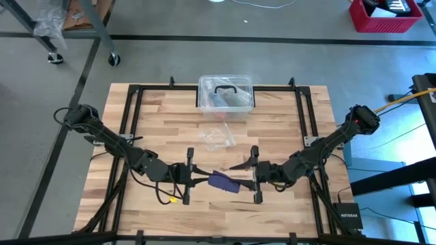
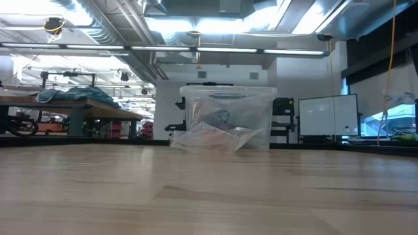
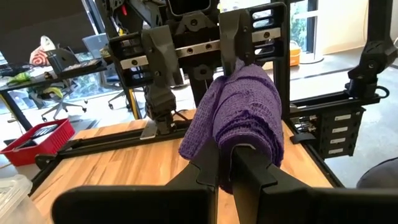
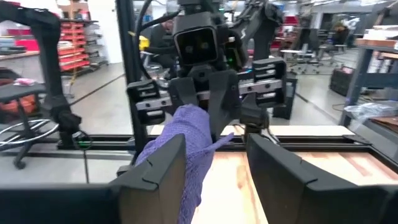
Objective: Roll bandage
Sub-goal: Roll the blue bandage
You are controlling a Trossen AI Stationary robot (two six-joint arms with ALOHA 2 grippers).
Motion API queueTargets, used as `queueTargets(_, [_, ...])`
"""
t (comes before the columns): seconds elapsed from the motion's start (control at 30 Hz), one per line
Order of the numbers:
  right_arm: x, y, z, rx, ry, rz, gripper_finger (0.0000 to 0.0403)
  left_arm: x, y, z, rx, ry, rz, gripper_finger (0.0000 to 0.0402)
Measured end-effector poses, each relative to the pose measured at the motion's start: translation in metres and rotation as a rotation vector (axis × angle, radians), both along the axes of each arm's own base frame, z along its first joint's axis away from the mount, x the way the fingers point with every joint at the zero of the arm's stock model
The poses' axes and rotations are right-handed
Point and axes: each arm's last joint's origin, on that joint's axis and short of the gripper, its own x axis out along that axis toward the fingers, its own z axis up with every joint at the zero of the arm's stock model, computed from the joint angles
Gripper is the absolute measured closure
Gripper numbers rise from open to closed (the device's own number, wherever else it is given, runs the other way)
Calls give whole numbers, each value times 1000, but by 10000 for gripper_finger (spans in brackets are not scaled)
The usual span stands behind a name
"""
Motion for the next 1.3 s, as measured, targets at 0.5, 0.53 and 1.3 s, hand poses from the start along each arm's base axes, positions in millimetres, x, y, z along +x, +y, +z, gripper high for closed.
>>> queueTargets(0.5, [0, -2, -6, -202, 45, -73, 228, 0, 5, -13, 79, 126, 23, 387])
queueTargets(0.53, [0, -3, -6, -206, 50, -112, 228, -1, 5, -14, 85, 140, 22, 387])
queueTargets(1.3, [-26, -19, -87, -219, 518, -144, 228, -16, 19, -74, -173, 404, 159, 387])
